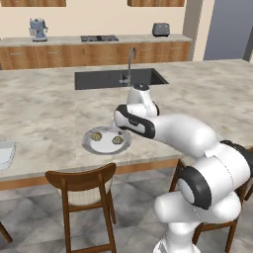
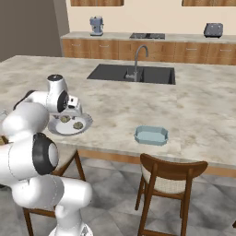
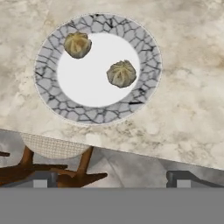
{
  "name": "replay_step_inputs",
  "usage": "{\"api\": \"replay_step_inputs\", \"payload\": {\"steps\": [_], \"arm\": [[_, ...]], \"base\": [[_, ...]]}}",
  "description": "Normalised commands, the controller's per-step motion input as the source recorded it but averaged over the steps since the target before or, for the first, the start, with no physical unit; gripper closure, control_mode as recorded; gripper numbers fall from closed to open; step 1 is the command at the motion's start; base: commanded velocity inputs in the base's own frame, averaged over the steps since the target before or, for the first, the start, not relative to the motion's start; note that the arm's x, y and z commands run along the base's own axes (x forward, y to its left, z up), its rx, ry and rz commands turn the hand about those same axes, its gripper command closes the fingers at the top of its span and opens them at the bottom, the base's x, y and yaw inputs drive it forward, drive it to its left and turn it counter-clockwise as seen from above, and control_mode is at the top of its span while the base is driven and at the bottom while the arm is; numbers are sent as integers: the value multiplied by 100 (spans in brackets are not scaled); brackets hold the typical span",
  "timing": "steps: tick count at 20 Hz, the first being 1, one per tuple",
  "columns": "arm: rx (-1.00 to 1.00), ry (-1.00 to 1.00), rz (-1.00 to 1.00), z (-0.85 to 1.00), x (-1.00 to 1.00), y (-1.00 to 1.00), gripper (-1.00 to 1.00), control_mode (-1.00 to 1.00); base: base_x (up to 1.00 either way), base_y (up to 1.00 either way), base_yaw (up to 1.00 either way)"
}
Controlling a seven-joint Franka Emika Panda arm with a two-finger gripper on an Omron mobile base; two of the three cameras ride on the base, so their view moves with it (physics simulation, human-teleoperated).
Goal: Place two dumplings into each of the tupperware containers and then place the containers in the fridge.
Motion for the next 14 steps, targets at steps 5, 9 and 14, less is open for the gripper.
{"api": "replay_step_inputs", "payload": {"steps": [5, 9, 14], "arm": [[0, 0, 0, -48, 60, 0, -100, -100], [0, 0, 0, -51, 36, 0, -100, -100], [0, 0, 0, -59, 38, 0, -100, -100]], "base": [[0, 0, 0], [0, 0, 0], [0, 0, 0]]}}
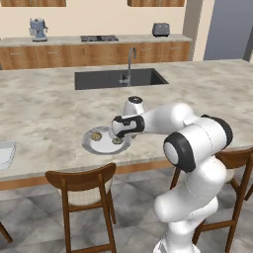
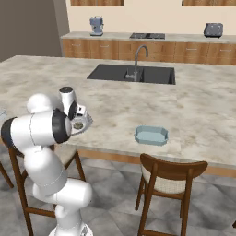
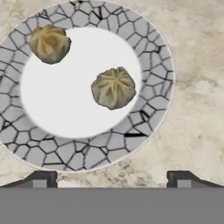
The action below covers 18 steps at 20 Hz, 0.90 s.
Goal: Place two dumplings into each of the tupperware containers and then place the containers in the fridge.
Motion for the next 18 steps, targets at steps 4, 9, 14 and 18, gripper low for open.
{"api": "replay_step_inputs", "payload": {"steps": [4, 9, 14, 18], "arm": [[0, 0, 0, -45, 44, 7, -100, -100], [0, 1, 0, -29, 44, 14, -100, -100], [0, 0, 0, -14, 47, 9, -100, -100], [0, 4, 0, -20, 27, 8, -100, -100]], "base": [[0, 0, 0], [0, 0, 0], [0, 0, 0], [0, 0, 0]]}}
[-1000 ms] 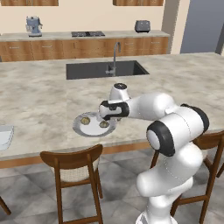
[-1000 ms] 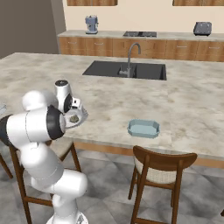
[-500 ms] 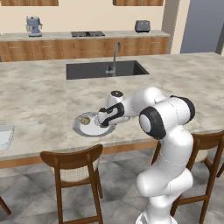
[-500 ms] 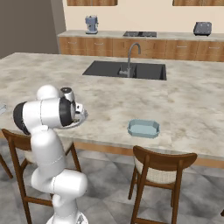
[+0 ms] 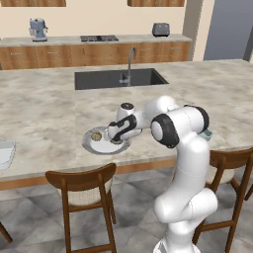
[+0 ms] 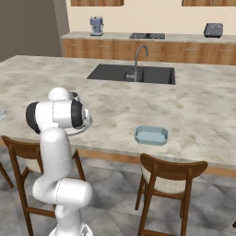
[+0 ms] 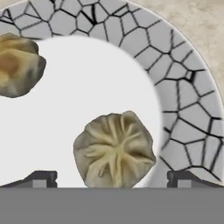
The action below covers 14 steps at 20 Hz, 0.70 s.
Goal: Place two dumplings into each of the tupperware containers and then place the containers in the fridge.
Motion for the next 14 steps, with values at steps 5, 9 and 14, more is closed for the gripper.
{"api": "replay_step_inputs", "payload": {"steps": [5, 9, 14], "arm": [[0, 2, 0, -23, 17, 0, -100, -100], [0, 1, 0, -21, 15, 0, 100, -100], [0, -1, 0, 4, 0, 0, 100, -100]], "base": [[0, 0, 0], [0, 0, 0], [0, 0, 0]]}}
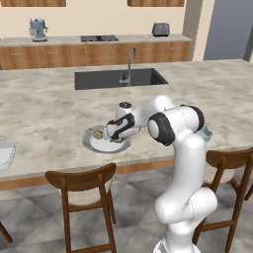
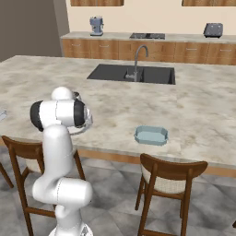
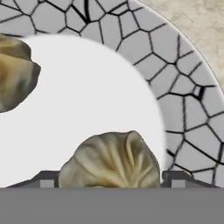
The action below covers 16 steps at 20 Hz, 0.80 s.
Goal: Place two dumplings into each of the tupperware containers and then place the containers in the fridge.
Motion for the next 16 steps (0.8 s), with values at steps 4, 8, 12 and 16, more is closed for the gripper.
{"api": "replay_step_inputs", "payload": {"steps": [4, 8, 12, 16], "arm": [[-2, -3, -1, 57, 0, -26, 100, -100], [0, 0, -1, 36, 0, -86, 100, -100], [0, 0, 0, 2, 0, -100, 100, -100], [2, 2, 0, 1, 0, -100, 100, -100]], "base": [[0, 0, 0], [0, 0, 0], [0, 0, 0], [0, 0, 0]]}}
